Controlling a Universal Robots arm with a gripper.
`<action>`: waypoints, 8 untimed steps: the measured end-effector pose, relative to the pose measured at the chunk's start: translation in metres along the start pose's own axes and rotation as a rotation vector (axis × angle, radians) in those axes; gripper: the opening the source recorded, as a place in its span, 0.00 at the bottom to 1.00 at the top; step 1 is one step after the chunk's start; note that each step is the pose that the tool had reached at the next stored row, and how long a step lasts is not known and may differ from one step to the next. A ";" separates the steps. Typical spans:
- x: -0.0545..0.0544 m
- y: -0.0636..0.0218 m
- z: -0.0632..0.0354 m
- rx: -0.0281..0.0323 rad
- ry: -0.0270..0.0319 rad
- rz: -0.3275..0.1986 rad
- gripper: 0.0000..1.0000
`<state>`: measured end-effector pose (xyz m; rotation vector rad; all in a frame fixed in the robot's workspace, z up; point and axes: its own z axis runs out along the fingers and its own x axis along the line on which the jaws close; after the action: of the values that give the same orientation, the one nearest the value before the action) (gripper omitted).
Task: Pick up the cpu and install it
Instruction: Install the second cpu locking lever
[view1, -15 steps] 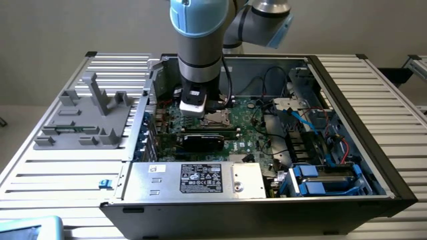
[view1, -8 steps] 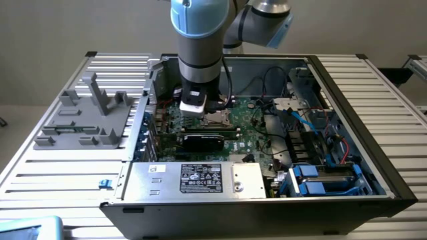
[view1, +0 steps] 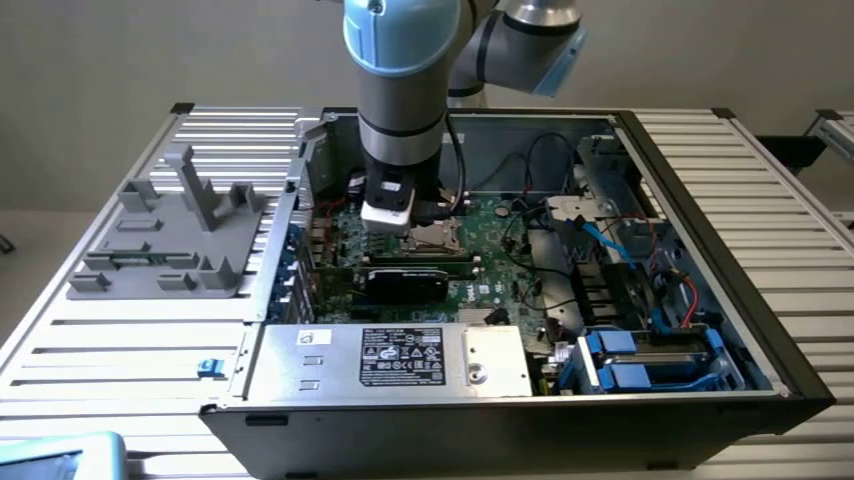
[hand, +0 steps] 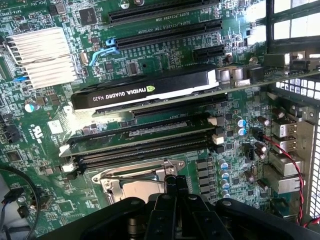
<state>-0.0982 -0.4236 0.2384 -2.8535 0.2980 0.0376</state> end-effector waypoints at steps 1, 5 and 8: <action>0.000 -0.0001 0.0003 0.0008 -0.0003 0.000 0.11; 0.000 0.0005 0.0030 0.0036 -0.0013 0.000 0.11; -0.001 0.0010 0.0045 0.0107 -0.0033 0.000 0.11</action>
<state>-0.0990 -0.4232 0.2339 -2.8425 0.2970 0.0407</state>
